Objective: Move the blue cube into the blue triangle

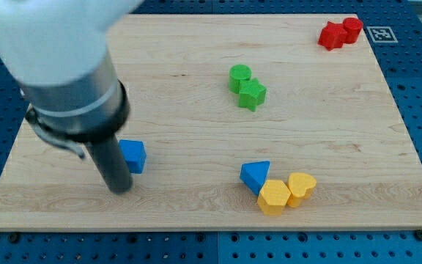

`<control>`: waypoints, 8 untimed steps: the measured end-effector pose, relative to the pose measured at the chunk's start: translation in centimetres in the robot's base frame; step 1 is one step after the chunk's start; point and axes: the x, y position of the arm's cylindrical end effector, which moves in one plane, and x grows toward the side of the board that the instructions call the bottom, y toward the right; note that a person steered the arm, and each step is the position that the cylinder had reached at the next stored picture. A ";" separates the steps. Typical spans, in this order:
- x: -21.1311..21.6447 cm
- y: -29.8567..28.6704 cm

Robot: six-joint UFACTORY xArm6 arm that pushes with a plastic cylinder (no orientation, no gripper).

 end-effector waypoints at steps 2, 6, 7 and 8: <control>-3.6 2.4; -7.4 1.7; -3.5 8.4; -1.3 13.2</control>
